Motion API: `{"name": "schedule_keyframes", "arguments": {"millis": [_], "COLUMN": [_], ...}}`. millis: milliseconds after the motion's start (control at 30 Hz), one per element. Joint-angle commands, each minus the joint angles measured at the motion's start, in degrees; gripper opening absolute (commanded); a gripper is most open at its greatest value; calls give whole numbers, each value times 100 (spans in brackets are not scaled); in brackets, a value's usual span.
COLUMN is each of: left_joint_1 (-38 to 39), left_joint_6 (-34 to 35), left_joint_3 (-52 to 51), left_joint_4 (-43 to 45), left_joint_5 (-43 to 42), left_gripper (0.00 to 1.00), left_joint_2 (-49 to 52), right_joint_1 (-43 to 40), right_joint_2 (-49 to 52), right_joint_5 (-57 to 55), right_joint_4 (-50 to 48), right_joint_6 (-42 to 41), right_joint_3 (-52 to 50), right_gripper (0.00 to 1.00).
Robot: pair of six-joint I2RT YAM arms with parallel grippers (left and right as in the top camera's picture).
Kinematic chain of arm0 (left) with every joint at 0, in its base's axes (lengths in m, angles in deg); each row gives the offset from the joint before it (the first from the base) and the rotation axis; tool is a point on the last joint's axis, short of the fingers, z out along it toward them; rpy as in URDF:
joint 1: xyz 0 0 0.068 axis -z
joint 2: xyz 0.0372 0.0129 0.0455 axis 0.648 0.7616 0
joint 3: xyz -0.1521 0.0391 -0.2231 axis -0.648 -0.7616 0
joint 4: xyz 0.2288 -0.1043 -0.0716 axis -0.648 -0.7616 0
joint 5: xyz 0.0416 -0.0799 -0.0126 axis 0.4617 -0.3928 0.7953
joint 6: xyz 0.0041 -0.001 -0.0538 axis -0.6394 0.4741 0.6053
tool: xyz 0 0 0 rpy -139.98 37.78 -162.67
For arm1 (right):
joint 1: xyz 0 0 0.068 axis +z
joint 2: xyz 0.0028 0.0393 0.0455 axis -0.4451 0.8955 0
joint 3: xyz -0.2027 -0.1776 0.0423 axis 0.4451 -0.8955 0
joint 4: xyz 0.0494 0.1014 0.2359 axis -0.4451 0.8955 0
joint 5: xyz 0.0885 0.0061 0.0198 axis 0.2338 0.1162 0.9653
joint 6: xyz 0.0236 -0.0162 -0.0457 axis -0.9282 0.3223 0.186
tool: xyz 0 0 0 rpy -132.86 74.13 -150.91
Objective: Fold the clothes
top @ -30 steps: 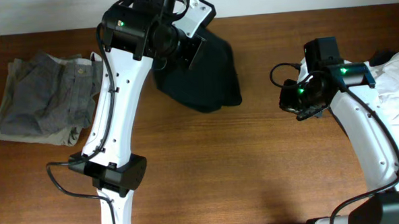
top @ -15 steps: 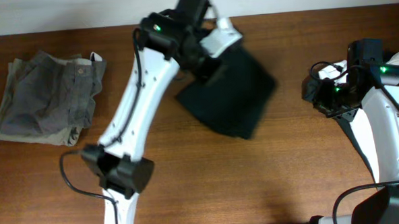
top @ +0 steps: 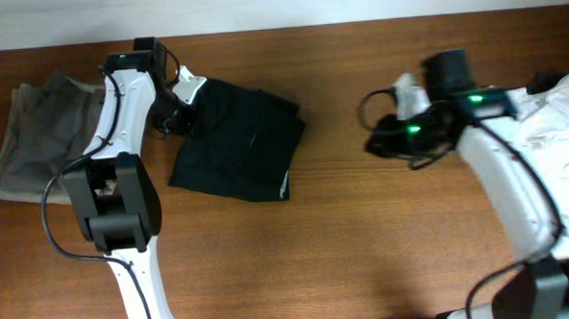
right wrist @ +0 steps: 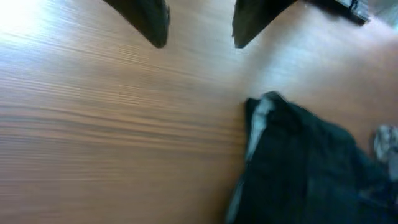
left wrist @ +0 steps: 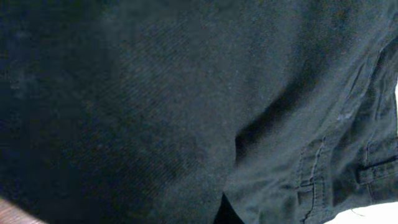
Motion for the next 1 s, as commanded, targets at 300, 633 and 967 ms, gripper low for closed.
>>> {"name": "schedule_keyframes", "arguments": {"millis": [300, 633, 967], "left_joint_1": [173, 170, 153], "left_joint_6": [79, 79, 81], "left_joint_3": [96, 96, 378], "left_joint_4": [-22, -7, -476], "left_joint_5": [-59, -52, -164], "left_gripper": [6, 7, 67], "left_joint_2": [-186, -186, -199], "right_joint_1": [1943, 2170, 1104], "right_joint_2": [2669, 2739, 1910], "right_joint_5": [619, 492, -2142], "right_joint_4": [-2717, -2133, 1010], "right_joint_6": [-925, -964, -960], "right_joint_3": [-39, -57, -57], "right_gripper": [78, 4, 5]}}
